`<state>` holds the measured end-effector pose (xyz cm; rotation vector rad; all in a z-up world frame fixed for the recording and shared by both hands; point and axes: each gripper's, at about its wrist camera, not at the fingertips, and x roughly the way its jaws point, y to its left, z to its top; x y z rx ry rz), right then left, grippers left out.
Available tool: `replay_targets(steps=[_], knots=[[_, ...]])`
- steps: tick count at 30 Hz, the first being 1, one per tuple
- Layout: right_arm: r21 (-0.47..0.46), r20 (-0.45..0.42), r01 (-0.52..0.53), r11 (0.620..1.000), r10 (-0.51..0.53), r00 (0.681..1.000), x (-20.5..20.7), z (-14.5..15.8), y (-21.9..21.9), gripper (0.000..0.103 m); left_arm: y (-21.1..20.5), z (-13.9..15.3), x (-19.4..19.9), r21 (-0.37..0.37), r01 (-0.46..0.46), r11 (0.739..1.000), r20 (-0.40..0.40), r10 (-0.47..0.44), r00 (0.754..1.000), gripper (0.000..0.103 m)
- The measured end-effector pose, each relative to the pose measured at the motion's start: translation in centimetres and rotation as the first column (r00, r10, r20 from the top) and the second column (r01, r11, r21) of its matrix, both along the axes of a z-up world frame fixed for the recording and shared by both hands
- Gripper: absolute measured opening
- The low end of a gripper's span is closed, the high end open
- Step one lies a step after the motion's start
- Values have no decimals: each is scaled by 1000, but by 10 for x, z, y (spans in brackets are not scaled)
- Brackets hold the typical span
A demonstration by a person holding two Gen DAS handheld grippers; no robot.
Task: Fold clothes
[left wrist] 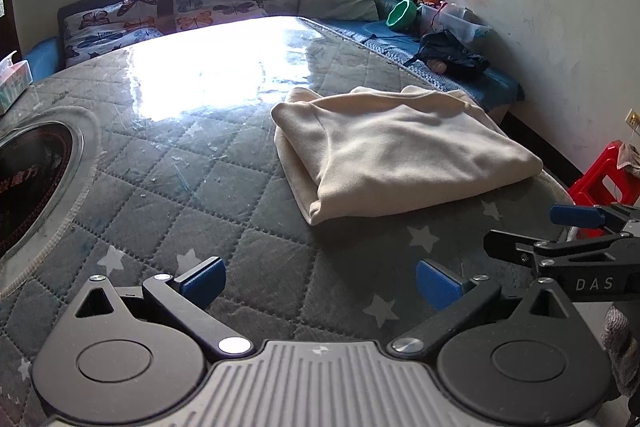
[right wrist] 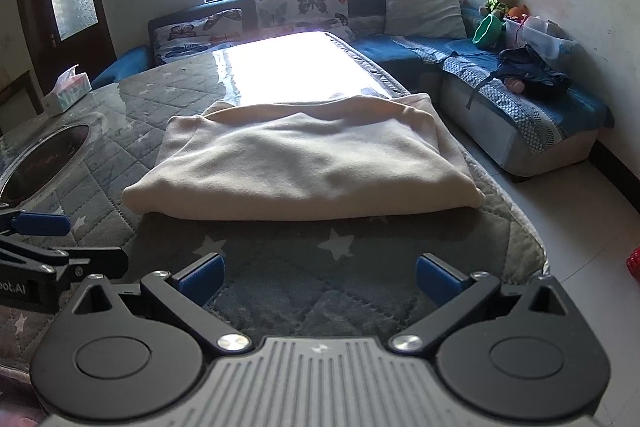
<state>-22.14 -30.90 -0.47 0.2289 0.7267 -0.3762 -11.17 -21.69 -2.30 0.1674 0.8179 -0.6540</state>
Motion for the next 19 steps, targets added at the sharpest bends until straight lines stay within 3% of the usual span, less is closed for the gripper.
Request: replay_targets(steps=[19], knots=[[13,-12,-10,1000,10,1000,5,-5,-1,103,-4,-5,1,6,2,1000,-15,-2,1000,103]])
